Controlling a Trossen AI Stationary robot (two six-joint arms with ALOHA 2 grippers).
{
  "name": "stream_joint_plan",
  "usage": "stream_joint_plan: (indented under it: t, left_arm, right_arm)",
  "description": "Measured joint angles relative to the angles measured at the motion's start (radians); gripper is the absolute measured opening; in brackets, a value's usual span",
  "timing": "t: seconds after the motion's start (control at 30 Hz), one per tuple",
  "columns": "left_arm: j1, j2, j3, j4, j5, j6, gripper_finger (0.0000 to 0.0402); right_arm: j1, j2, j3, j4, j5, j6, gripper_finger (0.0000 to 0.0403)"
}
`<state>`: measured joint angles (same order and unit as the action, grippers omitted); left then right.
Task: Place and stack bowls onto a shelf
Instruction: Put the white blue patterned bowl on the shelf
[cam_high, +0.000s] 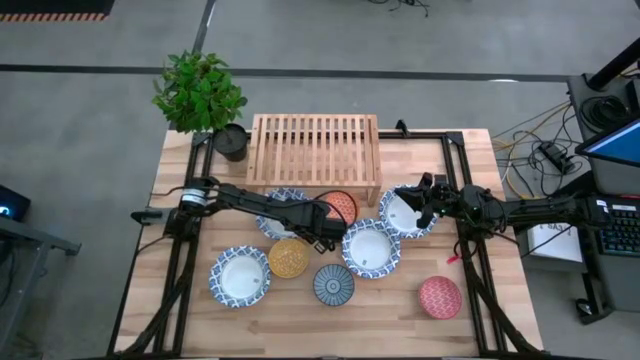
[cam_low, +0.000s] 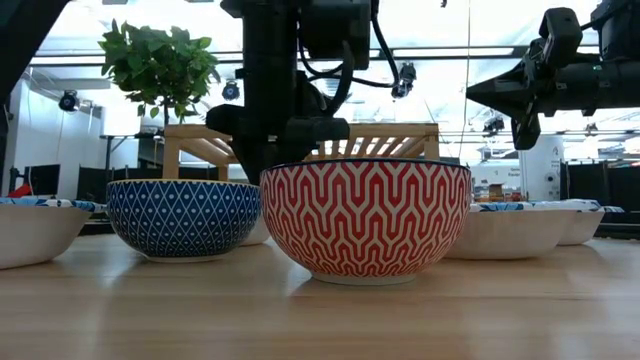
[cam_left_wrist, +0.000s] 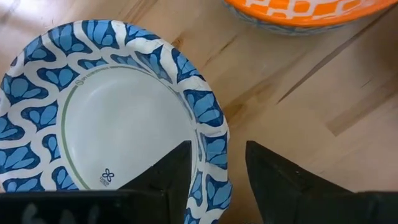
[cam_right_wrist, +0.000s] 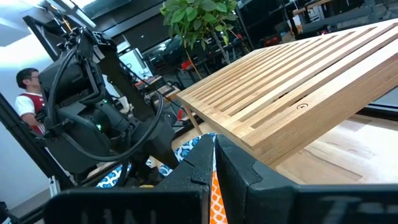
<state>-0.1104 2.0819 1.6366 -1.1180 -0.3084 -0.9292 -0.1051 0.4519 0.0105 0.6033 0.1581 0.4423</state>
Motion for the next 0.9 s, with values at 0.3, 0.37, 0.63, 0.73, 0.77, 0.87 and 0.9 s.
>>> stream_joint_plan:
  t: [0.3,0.37,0.63,0.73,0.77,0.87,0.9]
  left_arm:
    - [-0.003,0.009,-0.034,0.045,-0.011,0.000,0.0124]
    - [-0.004,0.011,-0.037,0.046,-0.022,0.000,0.0124]
    - [-0.006,0.039,-0.037,0.047,-0.036,0.000,0.0118]
    - [-0.010,0.051,-0.036,0.047,-0.036,0.000,0.0106]
    - [-0.012,0.053,-0.036,0.047,-0.035,0.000,0.0099]
    - [-0.020,0.053,-0.036,0.047,-0.035,0.000,0.0072]
    - [-0.022,0.053,-0.036,0.047,-0.035,0.000,0.0062]
  right_arm:
    - [0.000,0.000,0.000,0.000,0.000,0.000,0.0009]
    - [0.000,0.000,0.000,0.000,0.000,0.000,0.0009]
    - [0.000,0.000,0.006,-0.010,0.000,0.000,0.0009]
    - [0.000,0.000,0.012,-0.026,0.000,0.000,0.0009]
    - [0.000,0.000,0.012,-0.028,0.000,0.000,0.0009]
    - [0.000,0.000,0.013,-0.029,0.000,0.000,0.0009]
    - [0.000,0.000,0.013,-0.028,0.000,0.000,0.0009]
